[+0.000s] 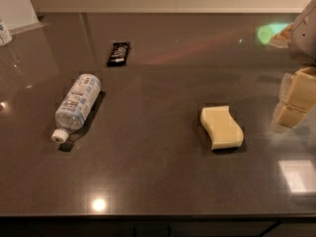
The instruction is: Move sponge near blue plastic bottle
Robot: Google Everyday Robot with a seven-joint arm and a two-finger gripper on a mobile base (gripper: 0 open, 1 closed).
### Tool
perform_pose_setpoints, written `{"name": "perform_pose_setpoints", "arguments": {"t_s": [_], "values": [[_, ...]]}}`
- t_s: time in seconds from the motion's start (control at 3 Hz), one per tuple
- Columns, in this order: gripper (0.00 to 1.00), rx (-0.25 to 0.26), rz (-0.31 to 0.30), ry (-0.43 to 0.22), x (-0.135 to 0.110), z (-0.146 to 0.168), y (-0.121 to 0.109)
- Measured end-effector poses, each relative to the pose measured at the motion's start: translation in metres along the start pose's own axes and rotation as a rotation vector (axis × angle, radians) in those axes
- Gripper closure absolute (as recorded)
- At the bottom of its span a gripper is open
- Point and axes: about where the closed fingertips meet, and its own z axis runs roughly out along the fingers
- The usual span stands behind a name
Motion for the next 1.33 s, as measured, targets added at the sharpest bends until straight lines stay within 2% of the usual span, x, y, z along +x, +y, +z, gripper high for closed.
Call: {"name": "perform_pose_setpoints", "arguments": {"t_s": [0.33, 0.67, 1.33], "values": [[0.00, -0.002, -0.002, -0.005, 0.000, 0.001, 0.001], [0.00, -0.033, -0.017, -0.024, 0.000, 0.015, 0.013], [0.00, -0.092, -0.018, -0.097, -0.006, 0.064, 0.033]]}}
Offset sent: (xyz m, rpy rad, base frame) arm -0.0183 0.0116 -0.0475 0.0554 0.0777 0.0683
